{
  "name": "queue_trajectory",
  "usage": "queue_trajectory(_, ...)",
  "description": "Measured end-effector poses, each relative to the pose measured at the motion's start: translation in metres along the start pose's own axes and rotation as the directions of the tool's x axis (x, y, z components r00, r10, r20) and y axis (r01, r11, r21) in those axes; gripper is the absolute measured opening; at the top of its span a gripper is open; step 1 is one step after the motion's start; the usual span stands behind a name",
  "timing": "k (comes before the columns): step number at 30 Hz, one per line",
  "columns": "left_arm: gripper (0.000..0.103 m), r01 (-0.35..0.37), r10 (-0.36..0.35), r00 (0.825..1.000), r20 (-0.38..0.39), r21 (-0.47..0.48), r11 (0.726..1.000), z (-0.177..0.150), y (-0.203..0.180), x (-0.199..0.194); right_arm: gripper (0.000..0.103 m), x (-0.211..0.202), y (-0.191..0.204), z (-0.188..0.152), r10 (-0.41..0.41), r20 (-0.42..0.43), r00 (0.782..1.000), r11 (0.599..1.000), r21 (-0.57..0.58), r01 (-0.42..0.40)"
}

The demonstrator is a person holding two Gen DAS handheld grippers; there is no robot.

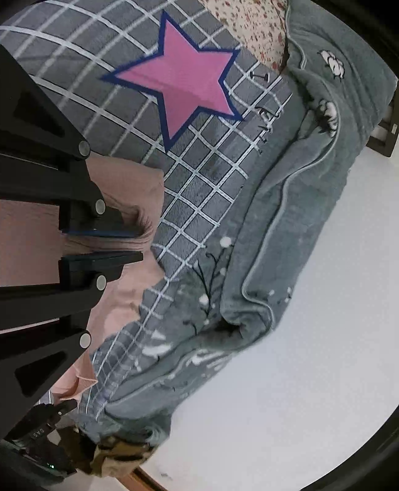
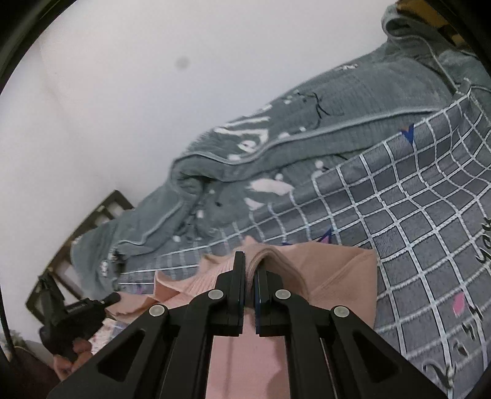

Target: Fold small clothes

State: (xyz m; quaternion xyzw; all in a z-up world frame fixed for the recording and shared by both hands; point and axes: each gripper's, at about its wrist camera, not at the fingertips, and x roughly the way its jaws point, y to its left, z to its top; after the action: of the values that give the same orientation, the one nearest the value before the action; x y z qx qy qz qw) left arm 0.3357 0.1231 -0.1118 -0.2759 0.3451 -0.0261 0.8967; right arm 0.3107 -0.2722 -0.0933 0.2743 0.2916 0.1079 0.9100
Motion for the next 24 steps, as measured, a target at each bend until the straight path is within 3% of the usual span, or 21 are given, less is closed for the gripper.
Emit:
queue_trajectory(6, 0.012, -0.016, 0.016, 0.999, -0.031, -0.001, 1.0, -0.005, 0.005, 0.046, 0.008, 0.043, -0.033, -0.012, -0.082, -0.022, 0.996, 0.997, -0.005, 0.082)
queue_trajectory(9, 0.018, 0.002, -0.003, 0.999, -0.045, -0.032, 0.999, -0.009, 0.012, 0.05, 0.012, 0.053, -0.038, -0.019, -0.143, -0.063, 0.988, 0.989, -0.045, 0.14)
queue_trajectory(12, 0.023, -0.031, 0.031, 0.998, -0.052, 0.002, 1.0, -0.013, 0.012, 0.048, 0.02, 0.045, -0.034, -0.022, -0.173, -0.027, 0.984, 0.982, -0.077, 0.171)
queue_trajectory(14, 0.032, -0.043, 0.044, 0.998, -0.036, 0.003, 0.999, -0.016, 0.016, 0.042, 0.031, 0.041, -0.031, -0.024, -0.189, -0.002, 0.982, 0.977, -0.099, 0.188)
queue_trajectory(16, 0.046, -0.024, 0.023, 0.999, -0.046, -0.014, 1.0, -0.017, 0.02, 0.042, 0.031, 0.041, -0.029, -0.025, -0.193, -0.003, 0.981, 0.975, -0.11, 0.191)
queue_trajectory(18, 0.048, -0.016, 0.015, 0.998, -0.063, -0.015, 1.0, -0.019, 0.021, 0.045, 0.031, 0.045, -0.03, -0.025, -0.201, -0.018, 0.979, 0.974, -0.111, 0.198)
queue_trajectory(22, 0.048, -0.101, 0.105, 0.992, -0.075, 0.056, 0.993, -0.025, 0.01, 0.054, 0.031, 0.056, -0.031, -0.028, -0.247, -0.078, 0.966, 0.964, -0.123, 0.237)
queue_trajectory(24, 0.048, -0.134, 0.14, 0.987, -0.076, 0.082, 0.988, -0.028, 0.007, 0.057, 0.031, 0.066, -0.034, -0.031, -0.296, -0.125, 0.947, 0.951, -0.127, 0.281)
